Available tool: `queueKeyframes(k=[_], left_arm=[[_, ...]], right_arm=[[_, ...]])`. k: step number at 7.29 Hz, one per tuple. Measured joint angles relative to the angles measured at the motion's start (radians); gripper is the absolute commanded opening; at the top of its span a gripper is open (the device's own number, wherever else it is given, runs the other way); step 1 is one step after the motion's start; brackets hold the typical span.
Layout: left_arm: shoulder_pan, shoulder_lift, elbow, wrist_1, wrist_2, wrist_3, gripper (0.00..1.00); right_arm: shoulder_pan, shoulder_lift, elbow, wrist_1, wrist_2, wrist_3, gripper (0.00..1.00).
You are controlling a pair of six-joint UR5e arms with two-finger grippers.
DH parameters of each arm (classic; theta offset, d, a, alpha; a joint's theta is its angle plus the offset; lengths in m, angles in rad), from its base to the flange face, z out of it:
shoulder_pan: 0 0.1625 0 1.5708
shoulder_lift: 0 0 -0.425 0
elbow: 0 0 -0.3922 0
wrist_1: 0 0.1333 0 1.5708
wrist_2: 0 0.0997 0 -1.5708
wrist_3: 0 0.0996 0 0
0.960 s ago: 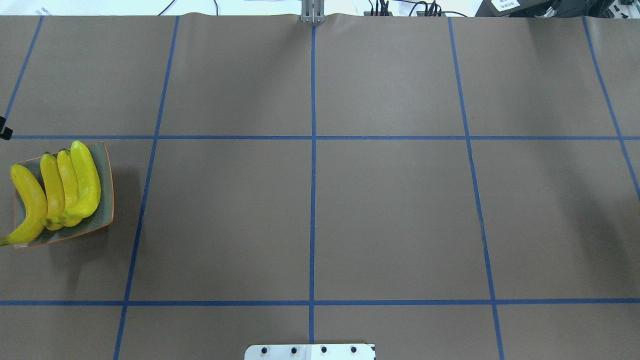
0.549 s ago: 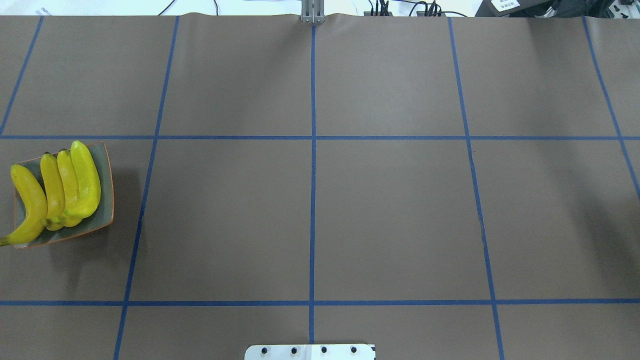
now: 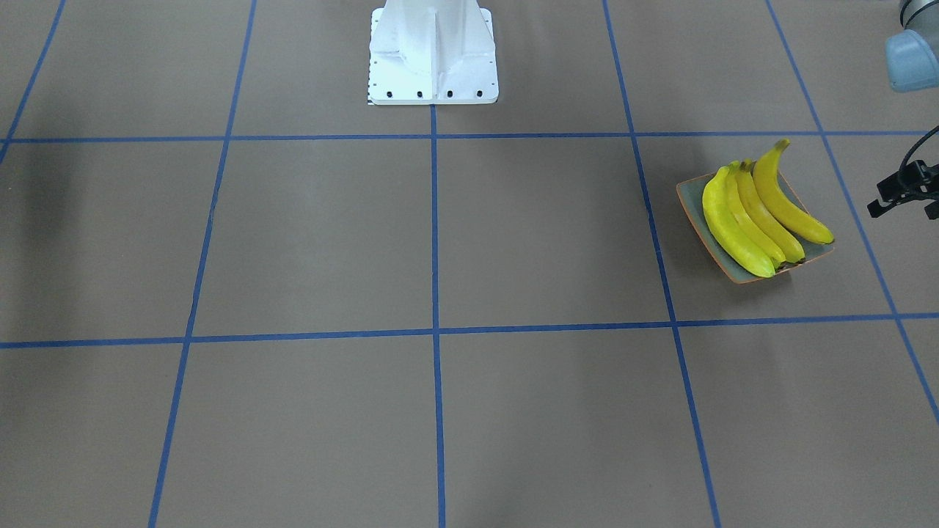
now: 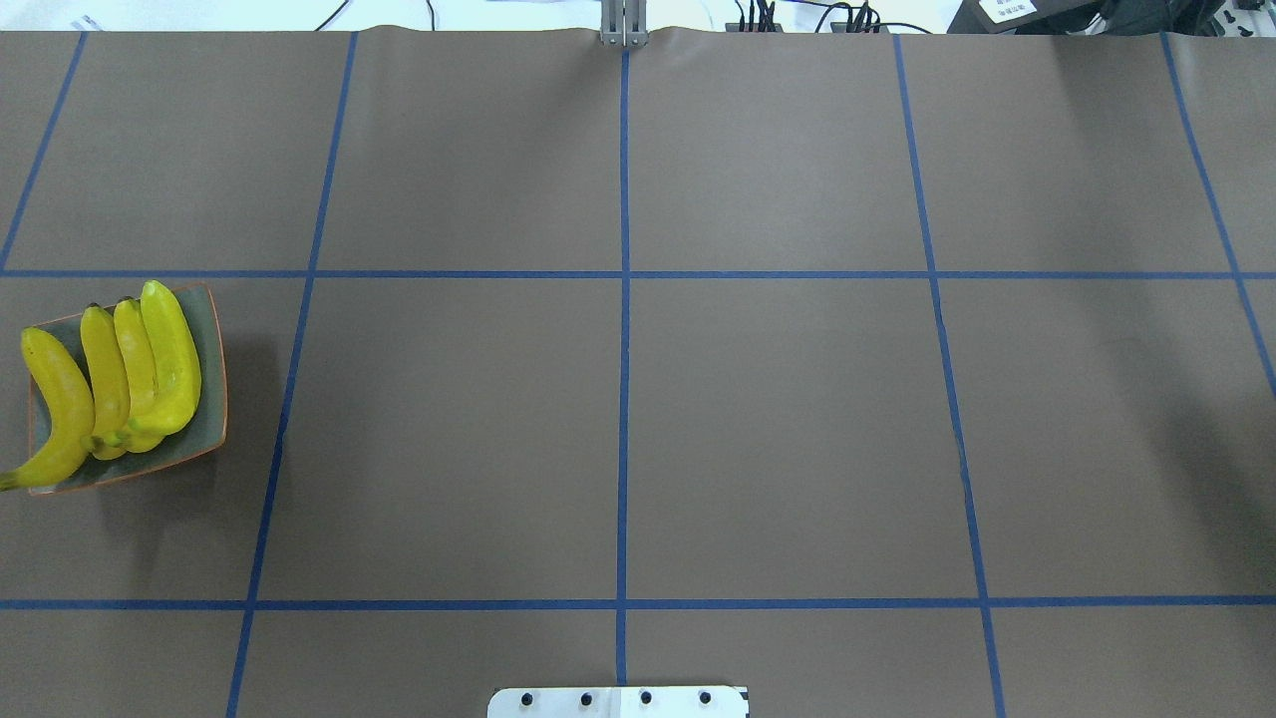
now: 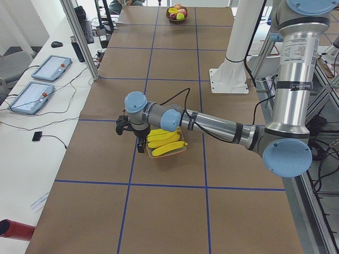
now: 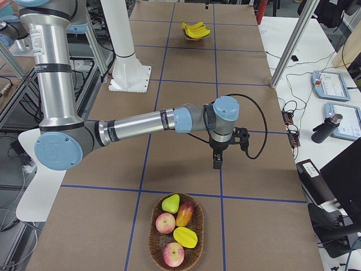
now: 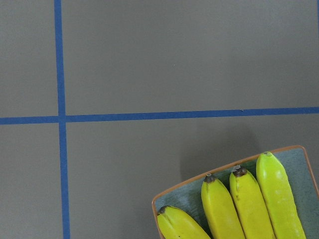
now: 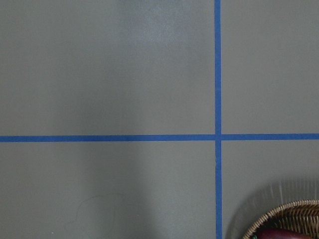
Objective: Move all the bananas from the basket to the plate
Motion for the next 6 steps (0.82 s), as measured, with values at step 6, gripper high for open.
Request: queueKeyframes(k=[6], left_arm=[[-0.001, 0.003, 0.001, -0.004, 0.0, -0.002, 1.0]], right_arm=[[0.001, -0.007, 0.02, -0.002, 0.016, 0.0, 1.0]])
